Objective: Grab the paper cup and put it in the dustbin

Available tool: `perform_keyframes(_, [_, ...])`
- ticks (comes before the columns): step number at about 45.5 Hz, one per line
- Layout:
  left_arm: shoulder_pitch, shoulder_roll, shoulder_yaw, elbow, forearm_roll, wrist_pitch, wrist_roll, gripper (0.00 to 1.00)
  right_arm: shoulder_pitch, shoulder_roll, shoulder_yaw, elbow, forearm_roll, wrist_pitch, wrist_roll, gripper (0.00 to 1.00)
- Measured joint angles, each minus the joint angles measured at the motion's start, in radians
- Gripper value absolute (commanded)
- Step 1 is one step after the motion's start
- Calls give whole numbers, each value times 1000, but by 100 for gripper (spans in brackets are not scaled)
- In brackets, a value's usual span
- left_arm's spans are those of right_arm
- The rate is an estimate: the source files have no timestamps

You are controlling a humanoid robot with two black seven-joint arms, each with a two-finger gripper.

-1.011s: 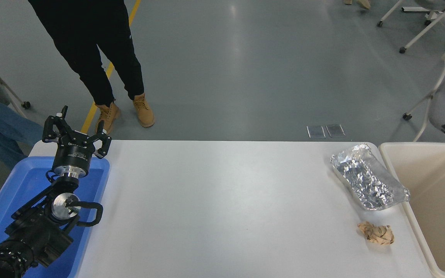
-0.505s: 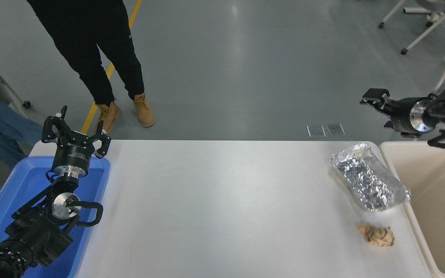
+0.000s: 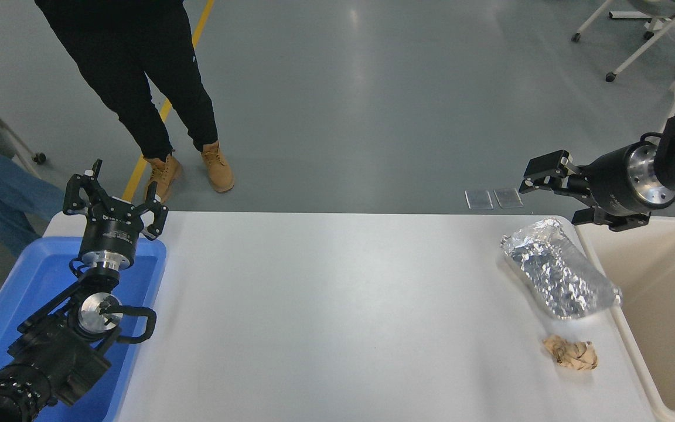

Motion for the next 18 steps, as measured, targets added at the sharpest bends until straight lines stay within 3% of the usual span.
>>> perform_keyframes(18, [0, 0, 0, 0, 0, 0, 0, 99, 40, 108, -16, 33, -17, 60, -7, 100])
